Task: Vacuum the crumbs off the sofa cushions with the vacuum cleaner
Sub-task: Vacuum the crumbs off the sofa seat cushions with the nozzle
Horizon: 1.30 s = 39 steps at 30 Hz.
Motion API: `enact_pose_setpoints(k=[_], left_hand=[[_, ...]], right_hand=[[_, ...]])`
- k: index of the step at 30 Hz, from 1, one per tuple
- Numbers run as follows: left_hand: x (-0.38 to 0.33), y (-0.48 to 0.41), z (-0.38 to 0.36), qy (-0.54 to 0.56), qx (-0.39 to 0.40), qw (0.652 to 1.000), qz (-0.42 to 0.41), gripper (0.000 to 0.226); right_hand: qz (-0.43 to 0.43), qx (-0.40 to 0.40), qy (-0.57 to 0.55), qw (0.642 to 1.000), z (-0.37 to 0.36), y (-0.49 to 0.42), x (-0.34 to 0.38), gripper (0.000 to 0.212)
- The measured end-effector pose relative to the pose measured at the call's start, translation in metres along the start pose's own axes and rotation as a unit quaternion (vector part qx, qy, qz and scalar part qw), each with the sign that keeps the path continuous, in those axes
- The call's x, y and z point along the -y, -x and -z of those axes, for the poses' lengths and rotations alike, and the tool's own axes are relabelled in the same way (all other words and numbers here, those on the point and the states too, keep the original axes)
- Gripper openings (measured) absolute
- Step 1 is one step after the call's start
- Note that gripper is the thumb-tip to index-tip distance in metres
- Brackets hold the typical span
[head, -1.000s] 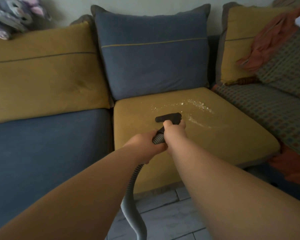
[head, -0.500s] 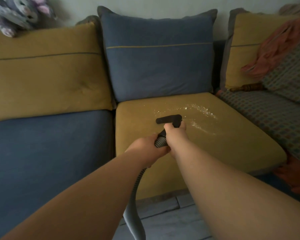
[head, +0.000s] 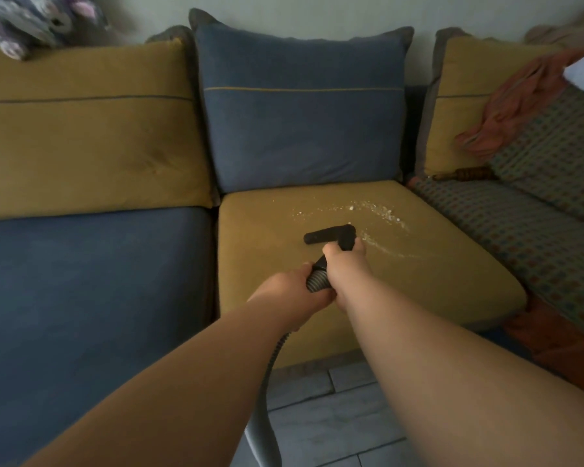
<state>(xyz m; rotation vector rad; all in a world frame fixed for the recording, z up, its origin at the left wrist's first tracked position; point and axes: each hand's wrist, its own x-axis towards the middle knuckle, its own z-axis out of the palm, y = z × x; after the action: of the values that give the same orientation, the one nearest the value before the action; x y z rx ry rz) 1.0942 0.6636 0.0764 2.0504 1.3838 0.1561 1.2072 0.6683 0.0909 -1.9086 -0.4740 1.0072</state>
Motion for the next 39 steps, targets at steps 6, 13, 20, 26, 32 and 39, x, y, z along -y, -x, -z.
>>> enact_pose_setpoints(k=[6, 13, 20, 26, 32, 39], left_hand=[[0.022, 0.047, 0.013, 0.002, -0.007, 1.0, 0.031, 0.067], [0.039, 0.081, 0.029, 0.015, -0.023, 0.998, 0.051, 0.066], [0.017, 0.067, 0.008, 0.007, 0.005, 1.0, 0.023, 0.06], [-0.032, 0.037, -0.034, -0.041, 0.038, 0.997, -0.053, 0.05], [-0.081, 0.021, -0.077, -0.047, 0.059, 0.99, -0.121, 0.059], [-0.128, 0.007, -0.112, -0.041, 0.086, 0.983, -0.156, 0.062]], right_hand=[[-0.004, 0.03, 0.023, 0.999, -0.023, 0.039, -0.011, 0.073], [0.016, 0.086, 0.018, 0.996, -0.042, 0.065, -0.018, 0.07], [-0.02, 0.027, -0.016, 0.999, -0.011, 0.052, -0.027, 0.07], [-0.031, -0.047, -0.074, 0.996, 0.056, 0.022, -0.045, 0.07], [-0.015, -0.105, -0.124, 0.987, 0.118, 0.006, -0.065, 0.072], [-0.017, -0.153, -0.132, 0.979, 0.177, -0.012, -0.076, 0.071]])
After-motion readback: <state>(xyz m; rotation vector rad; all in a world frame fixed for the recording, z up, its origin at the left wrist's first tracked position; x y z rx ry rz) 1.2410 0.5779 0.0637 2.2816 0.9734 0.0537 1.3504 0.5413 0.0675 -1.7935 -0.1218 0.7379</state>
